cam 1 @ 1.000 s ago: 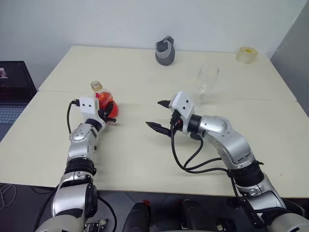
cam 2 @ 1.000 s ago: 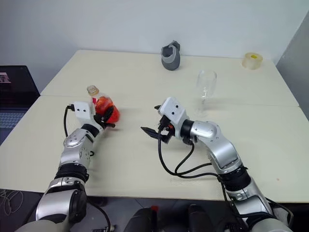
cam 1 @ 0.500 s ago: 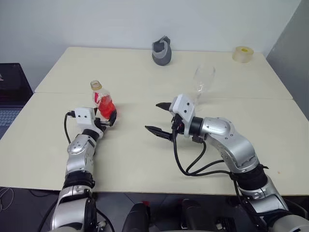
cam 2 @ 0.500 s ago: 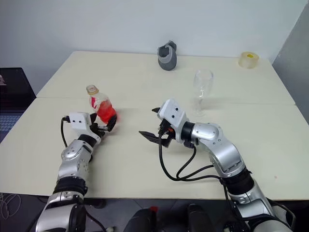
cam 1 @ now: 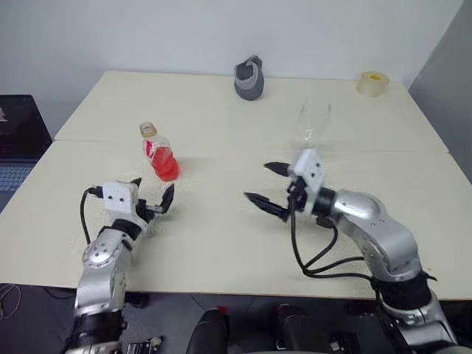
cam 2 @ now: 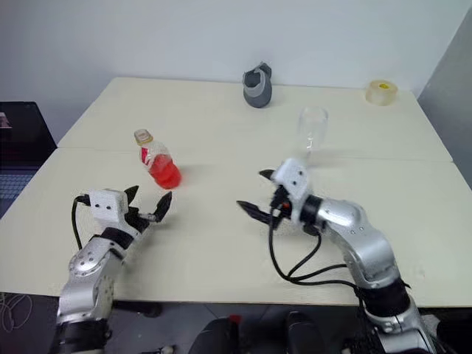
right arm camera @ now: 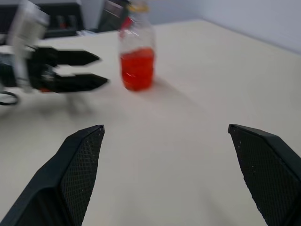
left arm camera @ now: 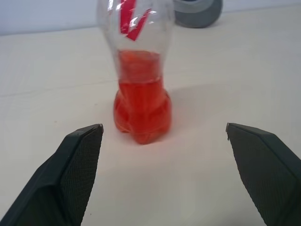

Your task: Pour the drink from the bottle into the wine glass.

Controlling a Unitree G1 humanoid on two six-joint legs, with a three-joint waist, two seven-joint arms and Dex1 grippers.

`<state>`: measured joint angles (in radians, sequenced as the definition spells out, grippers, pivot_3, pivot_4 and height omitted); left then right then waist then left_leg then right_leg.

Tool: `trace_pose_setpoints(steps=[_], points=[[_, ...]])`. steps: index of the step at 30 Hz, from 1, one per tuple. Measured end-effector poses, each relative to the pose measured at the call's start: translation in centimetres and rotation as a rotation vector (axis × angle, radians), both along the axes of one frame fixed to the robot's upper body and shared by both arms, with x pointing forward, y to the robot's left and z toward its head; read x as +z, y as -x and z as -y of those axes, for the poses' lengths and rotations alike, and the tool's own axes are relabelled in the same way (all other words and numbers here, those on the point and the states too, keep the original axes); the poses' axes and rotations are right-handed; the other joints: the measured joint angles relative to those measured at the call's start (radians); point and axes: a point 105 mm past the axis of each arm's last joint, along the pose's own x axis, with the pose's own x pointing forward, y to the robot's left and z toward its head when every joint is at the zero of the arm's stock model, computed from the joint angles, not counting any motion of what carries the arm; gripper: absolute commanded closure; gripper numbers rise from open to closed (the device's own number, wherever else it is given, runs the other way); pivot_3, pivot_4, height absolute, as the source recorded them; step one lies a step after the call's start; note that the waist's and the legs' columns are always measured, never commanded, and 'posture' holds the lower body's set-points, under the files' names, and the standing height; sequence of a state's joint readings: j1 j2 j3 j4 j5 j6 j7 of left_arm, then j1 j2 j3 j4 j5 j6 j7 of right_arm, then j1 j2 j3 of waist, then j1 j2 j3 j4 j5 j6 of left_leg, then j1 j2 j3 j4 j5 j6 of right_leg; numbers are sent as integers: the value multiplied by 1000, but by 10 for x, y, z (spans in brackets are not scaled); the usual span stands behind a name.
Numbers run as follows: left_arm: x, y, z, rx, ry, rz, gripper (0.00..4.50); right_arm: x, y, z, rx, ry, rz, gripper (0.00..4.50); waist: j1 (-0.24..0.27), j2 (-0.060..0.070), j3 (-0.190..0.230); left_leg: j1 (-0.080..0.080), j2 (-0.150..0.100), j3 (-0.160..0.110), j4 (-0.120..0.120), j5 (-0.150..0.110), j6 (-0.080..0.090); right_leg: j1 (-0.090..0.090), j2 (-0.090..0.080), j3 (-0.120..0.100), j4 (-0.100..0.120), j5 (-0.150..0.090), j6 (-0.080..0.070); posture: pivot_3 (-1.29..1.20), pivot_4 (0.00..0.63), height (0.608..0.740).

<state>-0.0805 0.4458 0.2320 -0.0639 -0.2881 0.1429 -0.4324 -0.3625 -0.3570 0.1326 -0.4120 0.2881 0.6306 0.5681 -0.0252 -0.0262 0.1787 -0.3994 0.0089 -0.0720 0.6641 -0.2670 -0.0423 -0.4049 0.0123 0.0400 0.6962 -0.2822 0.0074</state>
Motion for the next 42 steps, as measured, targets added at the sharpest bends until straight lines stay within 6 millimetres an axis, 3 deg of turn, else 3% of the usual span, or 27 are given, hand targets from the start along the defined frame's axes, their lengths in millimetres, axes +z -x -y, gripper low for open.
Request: trace_pose_setpoints(steps=[5, 10, 18, 29, 33, 41, 42], points=[[31, -1, 59, -334, -35, -4, 13, -15, -33, 36, -361, -71, 16, 0, -3, 0, 0, 1, 0, 2, -1, 0, 0, 0, 1, 2, 0, 0, 0, 0, 150, 740], [40, 5, 91, -549, -20, -60, 13, -37, -58, 47, -531, -104, -5, 0, -17, 1, 0, 3, 2, 7, -2, 0, 0, -1, 3, 4, 0, 0, 0, 0, 150, 740], [39, 15, 103, -713, -47, -143, 13, -33, -100, 44, -611, -202, 42, 0, -17, 1, 0, 3, 2, 9, -2, 0, 0, -1, 3, 4, 0, 0, 0, 0, 150, 740], [35, 18, 100, -724, -83, -159, 13, -42, -138, 47, -670, -217, 24, 0, -22, 1, 1, 3, 2, 12, -2, 0, 0, -1, 3, 6, 1, 0, -1, 0, 150, 740], [36, 18, 100, -720, -95, -145, 0, -41, -142, 46, -673, -224, 32, 1260, -22, 1, 1, 3, 2, 12, -2, 0, 0, -1, 3, 6, 1, 0, -1, 0, 150, 740], [35, 13, 96, -683, -86, -133, 0, -47, -146, 41, -652, -205, 11, 4242, -25, 2, 1, 3, 2, 12, -2, 0, 0, -1, 3, 6, 1, 0, -1, 0, 150, 740], [35, 13, 96, -681, -86, -133, 0, -46, -146, 39, -641, -202, 11, 4422, -26, 2, 1, 3, 2, 12, -2, 0, 0, -1, 3, 6, 1, 0, -1, 0, 150, 740]])
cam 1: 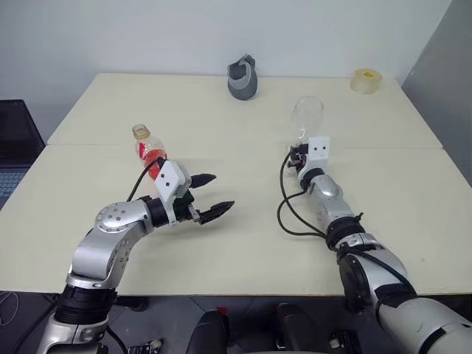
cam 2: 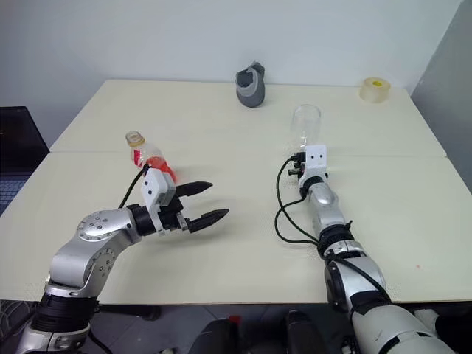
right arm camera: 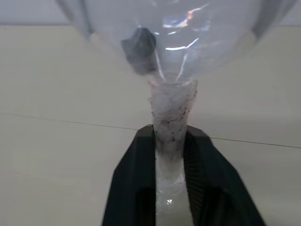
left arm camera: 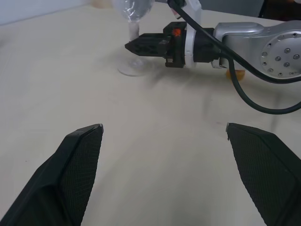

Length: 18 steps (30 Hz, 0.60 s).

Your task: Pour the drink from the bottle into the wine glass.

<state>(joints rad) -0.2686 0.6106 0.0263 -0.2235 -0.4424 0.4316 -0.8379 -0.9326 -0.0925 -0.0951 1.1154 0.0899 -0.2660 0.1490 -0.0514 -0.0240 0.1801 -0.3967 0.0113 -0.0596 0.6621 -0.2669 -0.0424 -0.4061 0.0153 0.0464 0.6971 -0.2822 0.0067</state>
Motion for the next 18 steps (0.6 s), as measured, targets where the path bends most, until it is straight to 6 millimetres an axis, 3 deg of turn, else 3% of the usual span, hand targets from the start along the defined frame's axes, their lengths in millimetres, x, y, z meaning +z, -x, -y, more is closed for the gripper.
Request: trace_pose_setpoints(steps=[8, 13, 18], points=[[-5, 7, -10, 22, -2, -20, 0, 11, 6, -14, 153, 4, 59, 4421, -3, 1, 1, 0, 1, -2, -1, 0, 0, 0, 0, 1, 0, 0, 0, 0, 150, 740], [-11, 27, -27, 22, -16, -83, 0, 6, 43, -36, 388, 22, 111, 4421, -2, 2, 1, -1, 1, -7, -1, 0, 0, -1, -1, -1, 0, 0, 0, 0, 150, 740], [-7, 33, -38, 35, -17, -91, 0, -3, 74, -64, 546, 29, 74, 4421, 1, 4, 2, -1, 0, -8, 0, 0, 0, 0, -1, -2, 0, 0, 0, 0, 150, 740]])
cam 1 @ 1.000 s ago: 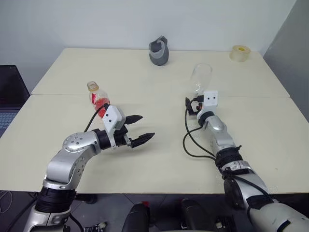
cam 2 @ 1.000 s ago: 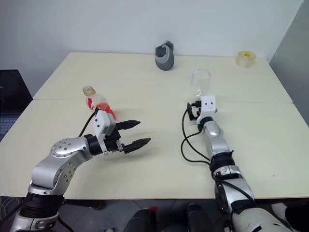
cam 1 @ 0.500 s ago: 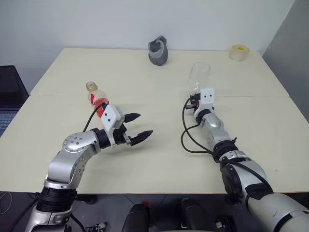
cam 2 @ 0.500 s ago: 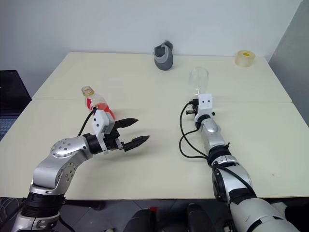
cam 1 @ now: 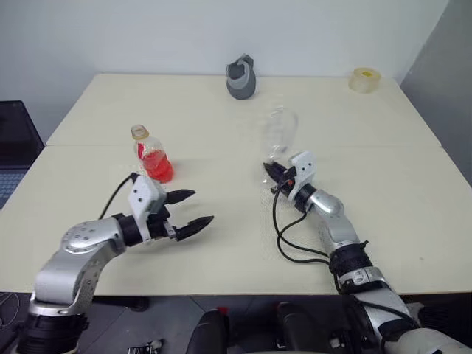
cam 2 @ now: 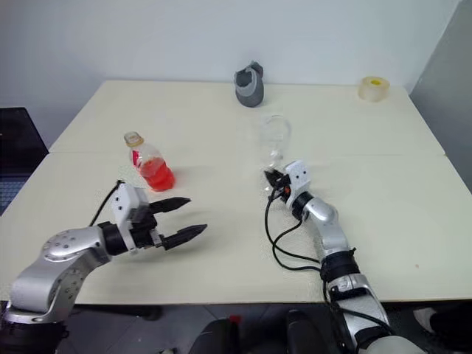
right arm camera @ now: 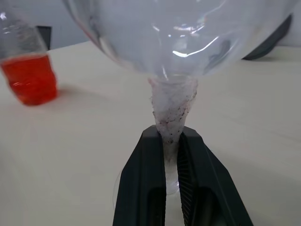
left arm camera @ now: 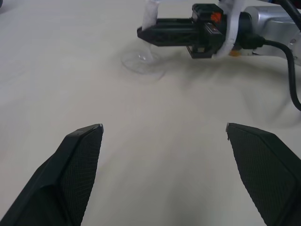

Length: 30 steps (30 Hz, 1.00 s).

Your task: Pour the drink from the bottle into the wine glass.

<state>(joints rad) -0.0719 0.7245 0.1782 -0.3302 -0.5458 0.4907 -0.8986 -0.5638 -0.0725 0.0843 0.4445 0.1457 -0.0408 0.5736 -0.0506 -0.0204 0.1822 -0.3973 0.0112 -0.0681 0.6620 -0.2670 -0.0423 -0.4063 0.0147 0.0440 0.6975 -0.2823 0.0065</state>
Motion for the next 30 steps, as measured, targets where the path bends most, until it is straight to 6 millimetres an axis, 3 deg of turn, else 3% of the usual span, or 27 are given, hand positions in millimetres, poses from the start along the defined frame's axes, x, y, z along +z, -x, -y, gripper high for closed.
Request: trace_pose_setpoints(steps=[6, 16, 27, 30], points=[[8, 1, -4, 3, -6, 24, 0, 1, 7, -18, 64, 13, -12, 4421, 0, 0, 0, 0, 0, 0, 0, 0, 0, 0, 0, 0, -1, 0, 0, 0, 150, 740], [12, 0, -9, 24, -12, 41, 0, -10, -5, -34, 114, 127, -26, 4421, -1, 0, 0, 0, 0, 1, 0, 0, 0, 0, 0, 0, -1, 0, 0, 0, 150, 740], [33, 1, -6, 47, -12, 105, 0, -10, -4, -35, 144, 152, -10, 4421, -1, 0, 0, 0, 0, 0, 0, 0, 0, 0, 0, 0, -1, 0, 0, 0, 150, 740], [41, 3, -7, 58, -8, 128, 0, -10, -3, -36, 150, 153, -11, 3493, -2, 0, 0, 0, 0, 0, 0, 0, 0, 0, 0, 0, 0, 0, 0, 0, 150, 740]])
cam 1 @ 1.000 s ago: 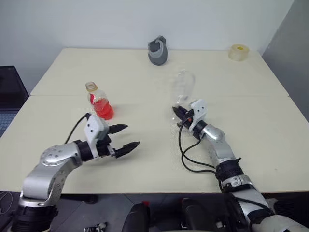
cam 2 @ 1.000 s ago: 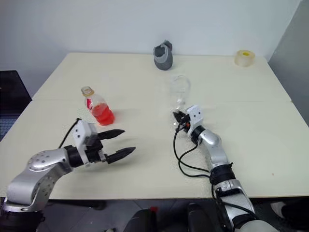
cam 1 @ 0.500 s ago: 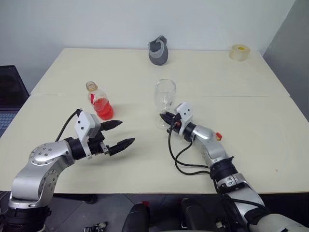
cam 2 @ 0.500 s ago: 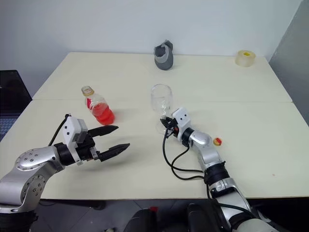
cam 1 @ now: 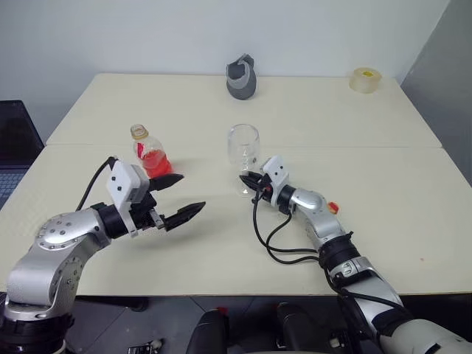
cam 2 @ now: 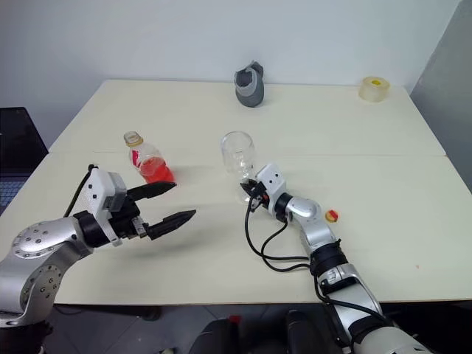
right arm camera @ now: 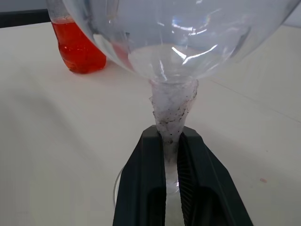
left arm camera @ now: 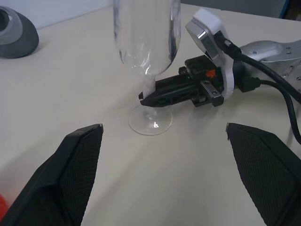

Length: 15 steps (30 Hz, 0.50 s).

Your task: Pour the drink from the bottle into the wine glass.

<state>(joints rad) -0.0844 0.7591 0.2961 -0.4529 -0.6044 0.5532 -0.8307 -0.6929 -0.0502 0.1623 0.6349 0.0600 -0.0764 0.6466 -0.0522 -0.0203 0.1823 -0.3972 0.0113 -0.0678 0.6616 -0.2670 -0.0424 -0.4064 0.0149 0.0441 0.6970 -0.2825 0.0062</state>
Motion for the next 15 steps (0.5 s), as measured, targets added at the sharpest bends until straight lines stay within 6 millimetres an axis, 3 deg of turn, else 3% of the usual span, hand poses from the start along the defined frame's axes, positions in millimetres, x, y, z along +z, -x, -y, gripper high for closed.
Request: trace_pose_setpoints(steps=[10, 15], points=[[30, 0, -6, 42, 45, 68, 0, -4, 3, -1, 21, 6, -21, 19, 1, 0, 0, 0, 0, 0, 0, 0, 0, 0, 0, 0, 0, 0, 0, 0, 150, 740], [36, 0, -4, 36, 43, 82, 0, -6, 3, 0, 27, 15, -37, 19, 1, 0, 0, 0, 0, 0, 0, 0, 0, 0, 0, 0, 0, 0, 0, 0, 150, 740]])
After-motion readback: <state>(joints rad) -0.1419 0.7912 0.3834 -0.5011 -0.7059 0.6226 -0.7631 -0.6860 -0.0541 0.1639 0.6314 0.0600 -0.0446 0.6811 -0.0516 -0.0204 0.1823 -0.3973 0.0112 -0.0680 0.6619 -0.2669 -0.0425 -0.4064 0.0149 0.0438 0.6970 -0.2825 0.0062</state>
